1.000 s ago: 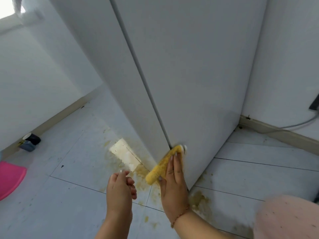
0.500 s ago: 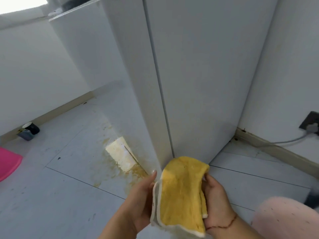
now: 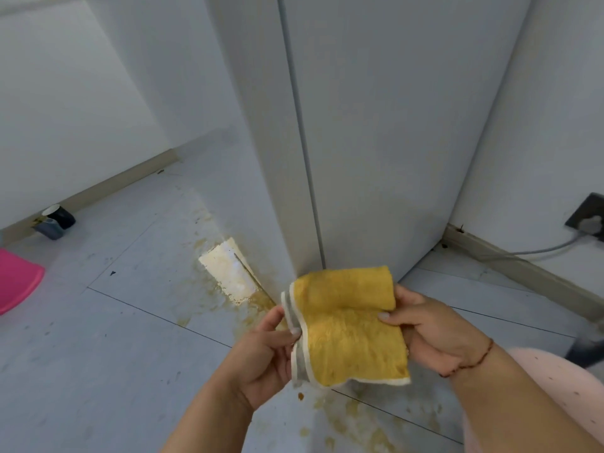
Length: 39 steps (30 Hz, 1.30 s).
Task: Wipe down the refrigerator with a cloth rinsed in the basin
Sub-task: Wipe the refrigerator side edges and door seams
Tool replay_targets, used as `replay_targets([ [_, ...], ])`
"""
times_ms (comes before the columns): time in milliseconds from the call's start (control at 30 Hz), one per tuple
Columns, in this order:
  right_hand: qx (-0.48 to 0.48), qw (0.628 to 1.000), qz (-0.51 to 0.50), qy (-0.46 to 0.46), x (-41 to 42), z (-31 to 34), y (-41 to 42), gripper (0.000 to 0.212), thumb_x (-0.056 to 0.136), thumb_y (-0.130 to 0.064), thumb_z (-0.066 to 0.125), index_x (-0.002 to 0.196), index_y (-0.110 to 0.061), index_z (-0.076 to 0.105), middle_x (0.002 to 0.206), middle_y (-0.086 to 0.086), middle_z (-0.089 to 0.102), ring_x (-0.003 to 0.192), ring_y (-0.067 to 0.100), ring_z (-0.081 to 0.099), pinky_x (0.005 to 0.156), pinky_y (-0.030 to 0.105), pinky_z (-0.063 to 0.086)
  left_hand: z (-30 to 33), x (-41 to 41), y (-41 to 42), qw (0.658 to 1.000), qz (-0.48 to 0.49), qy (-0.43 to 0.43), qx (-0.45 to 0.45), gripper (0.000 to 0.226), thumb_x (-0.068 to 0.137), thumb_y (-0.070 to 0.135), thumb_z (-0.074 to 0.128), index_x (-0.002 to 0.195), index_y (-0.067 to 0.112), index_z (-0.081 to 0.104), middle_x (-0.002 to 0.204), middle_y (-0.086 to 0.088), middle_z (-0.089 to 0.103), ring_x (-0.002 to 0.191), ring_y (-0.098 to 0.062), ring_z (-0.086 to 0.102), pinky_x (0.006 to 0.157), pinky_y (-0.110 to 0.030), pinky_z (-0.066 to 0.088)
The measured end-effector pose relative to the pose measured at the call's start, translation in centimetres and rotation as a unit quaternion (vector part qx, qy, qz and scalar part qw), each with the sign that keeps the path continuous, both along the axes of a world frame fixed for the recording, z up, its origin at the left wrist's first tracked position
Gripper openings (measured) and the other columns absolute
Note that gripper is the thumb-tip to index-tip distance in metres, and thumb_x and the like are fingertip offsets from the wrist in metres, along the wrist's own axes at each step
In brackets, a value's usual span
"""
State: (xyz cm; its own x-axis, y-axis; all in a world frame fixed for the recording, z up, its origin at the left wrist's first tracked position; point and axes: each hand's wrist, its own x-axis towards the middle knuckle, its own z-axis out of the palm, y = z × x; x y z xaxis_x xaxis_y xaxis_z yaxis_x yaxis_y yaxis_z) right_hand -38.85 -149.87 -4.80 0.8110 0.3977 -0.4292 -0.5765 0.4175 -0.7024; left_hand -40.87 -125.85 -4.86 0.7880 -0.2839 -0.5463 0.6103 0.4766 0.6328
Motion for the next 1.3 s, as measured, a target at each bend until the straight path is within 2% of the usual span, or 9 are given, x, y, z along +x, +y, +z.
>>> replay_targets([
  [133, 0.011, 1.0, 0.025, -0.004, -0.1, 0.5, -0.4, 0.05, 0.05, -0.041, 0.075, 0.064, 0.007, 0.07, 0.113, 0.023, 0.066, 0.1, 0.036, 0.065, 0.078, 0.047, 0.055, 0.4, -0.3, 0.4, 0.998, 0.001, 0.02, -0.057, 0.019, 0.064, 0.002, 0.06, 0.078, -0.008, 0.067, 0.082, -0.027, 0.065, 0.067, -0.038, 0.066, 0.061, -0.045, 0.058],
  [467, -0.146, 0.957, -0.223, 0.114, -1.7, -0.7, 4.6, 0.045, 0.091, -0.045, 0.054, 0.117, -0.008, 0.056, 0.102, 0.013, 0.059, 0.093, 0.027, 0.057, 0.084, 0.044, 0.045, 4.0, -0.2, -2.1, 0.954, 0.054, -0.176, 0.238, 0.034, 0.058, -0.005, 0.083, 0.074, 0.015, 0.059, 0.076, -0.014, 0.051, 0.064, -0.027, 0.051, 0.059, -0.04, 0.049],
  [533, -0.06, 0.966, -0.221, 0.117, -2.2, 1.1, 5.8, 0.051, 0.09, -0.054, 0.047, 0.12, -0.014, 0.058, 0.11, 0.015, 0.06, 0.101, 0.032, 0.059, 0.085, 0.047, 0.046, 5.1, -0.5, -3.1, 0.899, 0.01, -0.261, 0.351, 0.031, 0.063, -0.001, 0.078, 0.078, 0.021, 0.062, 0.076, -0.014, 0.055, 0.067, -0.024, 0.055, 0.063, -0.043, 0.053],
  [667, 0.182, 0.969, -0.134, 0.105, -2.7, 5.4, 6.3, 0.084, 0.05, -0.045, 0.087, 0.115, 0.003, 0.066, 0.123, 0.029, 0.059, 0.11, 0.044, 0.059, 0.095, 0.054, 0.045, 7.6, -1.0, -4.3, 0.898, -0.104, -0.344, 0.254, 0.034, 0.068, 0.02, 0.077, 0.101, 0.02, 0.066, 0.105, -0.009, 0.068, 0.1, -0.017, 0.064, 0.084, -0.034, 0.054],
  [767, 0.216, 0.944, -0.247, -0.042, -1.8, 7.8, 6.1, 0.113, 0.027, -0.048, 0.093, 0.127, -0.009, 0.06, 0.122, 0.017, 0.064, 0.102, 0.032, 0.067, 0.077, 0.046, 0.057, 9.9, -1.0, -3.6, 0.883, -0.001, -0.397, 0.249, 0.033, 0.07, 0.03, 0.074, 0.101, 0.019, 0.069, 0.105, -0.007, 0.069, 0.099, -0.017, 0.066, 0.083, -0.03, 0.053],
  [867, 0.066, 0.88, -0.359, -0.305, -0.1, 12.5, 7.6, 0.089, 0.068, -0.071, 0.062, 0.143, -0.028, 0.039, 0.135, 0.0, 0.056, 0.116, 0.019, 0.06, 0.087, 0.04, 0.055, 11.6, -0.2, -2.0, 0.861, 0.159, -0.402, 0.267, 0.019, 0.073, 0.018, 0.067, 0.09, 0.009, 0.067, 0.084, -0.006, 0.068, 0.077, -0.022, 0.066, 0.067, -0.033, 0.056],
  [1000, -0.215, 0.697, -0.392, -0.56, 3.5, 17.5, 12.6, 0.062, 0.094, -0.056, 0.016, 0.148, -0.025, 0.023, 0.155, 0.005, 0.022, 0.143, 0.019, 0.023, 0.116, 0.046, 0.023, 11.9, 1.2, -0.2, 0.857, 0.245, -0.331, 0.309, 0.008, 0.088, 0.0, 0.054, 0.086, 0.005, 0.06, 0.074, -0.008, 0.061, 0.058, -0.02, 0.059, 0.05, -0.03, 0.049],
  [1133, -0.357, 0.581, -0.416, -0.601, 5.8, 18.8, 16.6, 0.06, 0.096, -0.034, 0.024, 0.144, 0.001, 0.031, 0.152, 0.024, 0.022, 0.144, 0.036, 0.014, 0.115, 0.052, 0.017, 10.8, 2.1, 1.1, 0.858, 0.217, -0.301, 0.356, 0.016, 0.093, 0.001, 0.045, 0.083, 0.005, 0.057, 0.07, -0.009, 0.057, 0.052, -0.017, 0.056, 0.047, -0.029, 0.046],
  [1300, -0.384, 0.552, -0.435, -0.599, 7.1, 14.5, 16.0, 0.058, 0.097, -0.031, 0.029, 0.141, 0.006, 0.03, 0.148, 0.03, 0.026, 0.141, 0.042, 0.019, 0.116, 0.051, 0.02, 10.0, 3.7, 2.0, 0.853, 0.163, -0.304, 0.391, 0.017, 0.093, 0.003, 0.045, 0.086, 0.006, 0.06, 0.066, -0.008, 0.057, 0.055, -0.02, 0.057, 0.05, -0.032, 0.048],
])
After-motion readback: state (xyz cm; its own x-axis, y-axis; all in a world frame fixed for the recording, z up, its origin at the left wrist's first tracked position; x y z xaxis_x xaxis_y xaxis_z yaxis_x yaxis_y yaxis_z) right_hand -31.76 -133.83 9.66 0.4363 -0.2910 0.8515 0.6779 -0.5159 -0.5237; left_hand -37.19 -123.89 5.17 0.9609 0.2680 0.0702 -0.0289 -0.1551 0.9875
